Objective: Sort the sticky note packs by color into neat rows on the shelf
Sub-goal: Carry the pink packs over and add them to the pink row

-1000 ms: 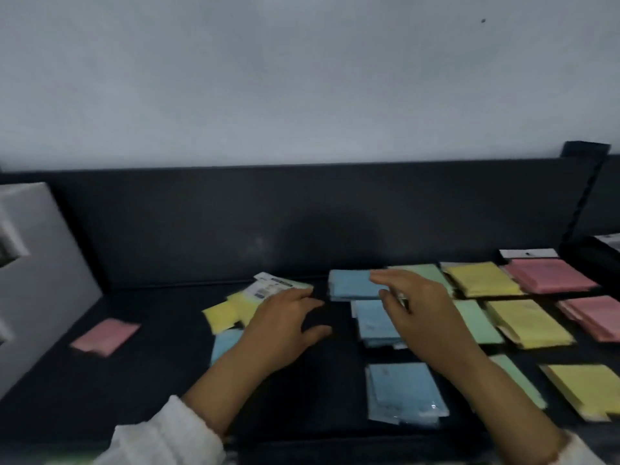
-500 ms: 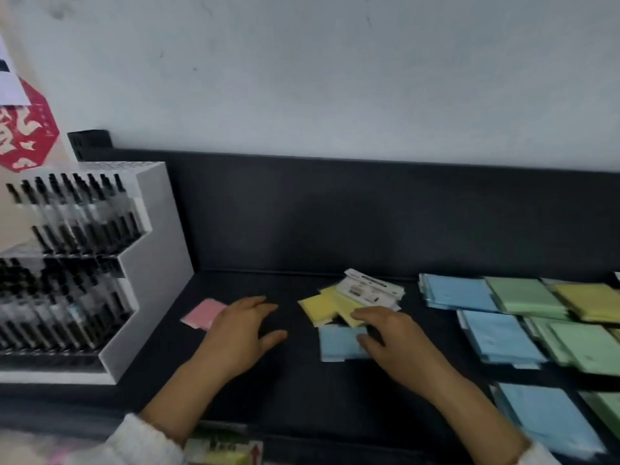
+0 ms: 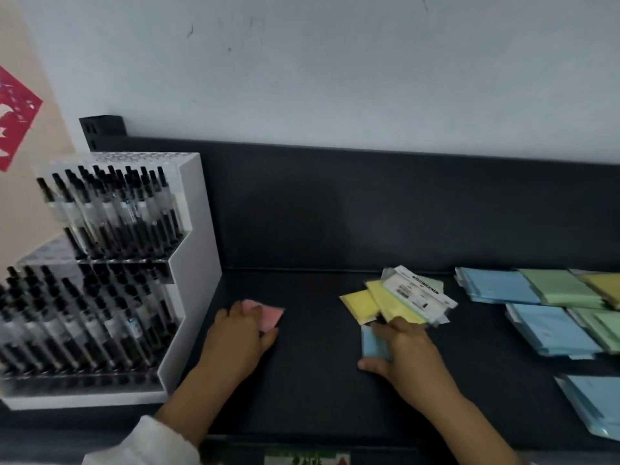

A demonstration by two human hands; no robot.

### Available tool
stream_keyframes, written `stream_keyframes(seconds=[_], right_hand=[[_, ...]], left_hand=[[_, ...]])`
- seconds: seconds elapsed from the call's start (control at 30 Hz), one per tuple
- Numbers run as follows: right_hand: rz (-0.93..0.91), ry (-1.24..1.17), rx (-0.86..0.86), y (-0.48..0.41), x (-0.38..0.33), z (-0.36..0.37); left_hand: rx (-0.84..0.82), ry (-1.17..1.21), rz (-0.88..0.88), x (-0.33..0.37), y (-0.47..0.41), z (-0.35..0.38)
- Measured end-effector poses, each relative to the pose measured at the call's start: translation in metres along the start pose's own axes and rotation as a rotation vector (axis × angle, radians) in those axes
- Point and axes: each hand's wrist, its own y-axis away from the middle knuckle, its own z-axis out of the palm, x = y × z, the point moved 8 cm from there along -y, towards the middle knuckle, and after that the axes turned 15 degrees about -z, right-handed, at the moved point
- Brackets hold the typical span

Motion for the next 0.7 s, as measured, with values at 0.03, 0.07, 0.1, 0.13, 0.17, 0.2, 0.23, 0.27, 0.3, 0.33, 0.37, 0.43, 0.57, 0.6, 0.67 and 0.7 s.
stream_keyframes(seconds=[0.03,0.07,0.1,0.13,0.17,0.2,0.23,0.27,0.3,0.33,0.37,0.43,0.57,0.6,0.67,0.7], right_hand=[[0.015,0.033,-0.006,-0.002,-0.002,0.002],[0.035,0.058,-0.009,-0.003,-0.003,0.004],[0.059,0.068,-0.005,-0.003,-0.003,0.006],[0.084,0.068,-0.001,-0.003,-0.004,0.006],[0.103,0.06,0.004,-0.002,-0.004,0.007],[0.115,0.052,0.007,-0.001,-0.005,0.009],[0.118,0.04,0.008,0.0,-0.006,0.01],[0.113,0.019,0.006,0.001,-0.007,0.011],[0.101,-0.019,-0.004,0.002,-0.007,0.013],[0.082,-0.068,-0.025,0.004,-0.008,0.015],[0.066,-0.119,-0.054,0.005,-0.007,0.016],[0.043,-0.204,-0.11,0.008,-0.007,0.017],[0.046,-0.234,-0.076,0.013,-0.009,0.01],[0.054,-0.212,-0.059,0.015,-0.01,0.007],[0.063,-0.149,-0.026,0.019,-0.014,0.003],[0.054,-0.108,0.0,0.022,-0.016,-0.001]], left_hand=[[0.013,0.001,0.013,-0.001,-0.001,0.0],[0.024,0.004,0.023,-0.002,-0.002,0.001],[0.034,0.012,0.032,-0.002,-0.003,0.001],[0.044,0.028,0.041,-0.003,-0.003,0.001],[0.052,0.051,0.044,-0.004,-0.003,0.001],[0.054,0.081,0.045,-0.006,-0.004,0.0],[0.052,0.111,0.044,-0.007,-0.003,0.0],[0.047,0.137,0.046,-0.009,-0.003,0.0],[0.042,0.154,0.054,-0.009,-0.002,0.001],[0.041,0.16,0.069,-0.009,0.0,0.001],[0.043,0.162,0.092,-0.007,0.002,0.002],[0.045,0.178,0.137,-0.004,0.005,0.002],[0.008,0.248,0.183,0.0,0.009,0.0],[-0.007,0.253,0.186,0.001,0.01,0.001],[-0.044,0.27,0.179,0.002,0.011,0.001],[-0.06,0.282,0.178,0.004,0.012,-0.001]])
